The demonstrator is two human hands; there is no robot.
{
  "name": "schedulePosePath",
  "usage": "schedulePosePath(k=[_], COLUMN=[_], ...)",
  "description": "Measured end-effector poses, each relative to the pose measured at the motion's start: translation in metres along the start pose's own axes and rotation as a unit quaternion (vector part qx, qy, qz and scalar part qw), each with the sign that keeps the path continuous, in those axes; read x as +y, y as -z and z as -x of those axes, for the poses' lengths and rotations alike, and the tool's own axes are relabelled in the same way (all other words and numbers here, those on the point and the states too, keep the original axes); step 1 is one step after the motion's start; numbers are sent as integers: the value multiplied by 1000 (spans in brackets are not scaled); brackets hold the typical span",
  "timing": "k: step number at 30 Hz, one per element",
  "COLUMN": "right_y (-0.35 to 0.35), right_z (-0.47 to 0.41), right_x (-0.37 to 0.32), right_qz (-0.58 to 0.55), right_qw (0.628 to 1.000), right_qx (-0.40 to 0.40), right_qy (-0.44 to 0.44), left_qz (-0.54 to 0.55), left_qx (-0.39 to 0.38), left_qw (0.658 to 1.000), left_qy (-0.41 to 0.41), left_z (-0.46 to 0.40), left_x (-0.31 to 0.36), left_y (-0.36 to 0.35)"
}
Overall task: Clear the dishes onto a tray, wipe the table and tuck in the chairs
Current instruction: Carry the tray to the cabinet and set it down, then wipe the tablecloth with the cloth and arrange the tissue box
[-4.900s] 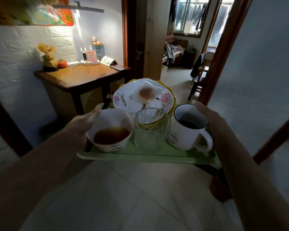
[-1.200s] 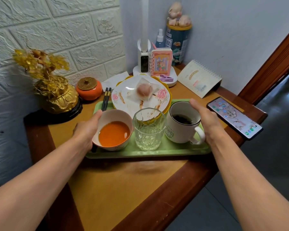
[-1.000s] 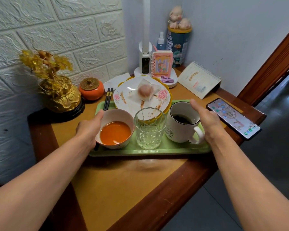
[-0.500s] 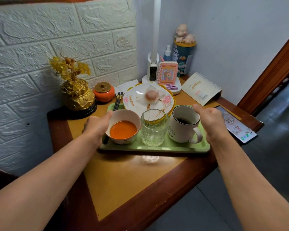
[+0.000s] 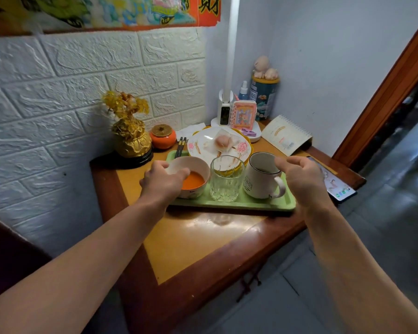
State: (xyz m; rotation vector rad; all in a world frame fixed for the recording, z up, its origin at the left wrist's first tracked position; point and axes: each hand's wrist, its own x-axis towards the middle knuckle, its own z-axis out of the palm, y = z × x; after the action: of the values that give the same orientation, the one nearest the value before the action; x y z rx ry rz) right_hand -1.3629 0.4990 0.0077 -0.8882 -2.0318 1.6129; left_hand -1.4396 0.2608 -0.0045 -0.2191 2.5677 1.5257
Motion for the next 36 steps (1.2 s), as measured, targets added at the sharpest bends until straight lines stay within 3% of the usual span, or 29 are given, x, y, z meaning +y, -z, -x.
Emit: schedulePosePath(k=[8,20,28,31,36], right_y=[-3,-28,18,53,100], right_z=[72,238,347,400,492], right_x=[-10,-19,-20,-13,2], right_qz=[115,251,329,355,383], right_qw=[991,950,909,885,855], right_qx=[33,165,246,299,348], right_qy=[67,84,73,46,-2], left_qz=[-108,-152,-173,-164,-144], left_qx=[-65,-202,-265,-315,-381], left_qw=[980,892,790,731,665], left_qy=[-157,-375,-525,-582,-626], left_z=[43,111,192,243,322], left_x=[5,-17,-16,-14,-25], left_y=[21,90,91,84,75])
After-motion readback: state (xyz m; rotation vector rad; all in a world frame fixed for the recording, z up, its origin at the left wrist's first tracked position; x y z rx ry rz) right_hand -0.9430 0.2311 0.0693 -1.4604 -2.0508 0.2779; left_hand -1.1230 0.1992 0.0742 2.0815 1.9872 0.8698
